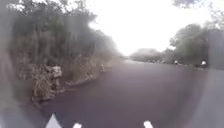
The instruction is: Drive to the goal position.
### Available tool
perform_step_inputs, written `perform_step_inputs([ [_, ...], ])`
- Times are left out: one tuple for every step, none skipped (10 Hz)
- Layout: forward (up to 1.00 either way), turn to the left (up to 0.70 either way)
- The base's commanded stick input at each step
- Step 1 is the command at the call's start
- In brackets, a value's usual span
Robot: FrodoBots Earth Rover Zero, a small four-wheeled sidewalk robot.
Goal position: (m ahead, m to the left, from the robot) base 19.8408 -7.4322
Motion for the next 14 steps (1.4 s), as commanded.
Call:
perform_step_inputs([
  [0.7,0.0],
  [0.7,0.0],
  [0.7,0.0],
  [0.7,0.0],
  [0.7,0.0],
  [0.7,0.0],
  [0.7,0.0],
  [0.7,0.0],
  [0.7,0.0],
  [0.7,0.0],
  [0.7,0.0],
  [0.7,0.0],
  [0.7,-0.35],
  [0.7,-0.35],
])
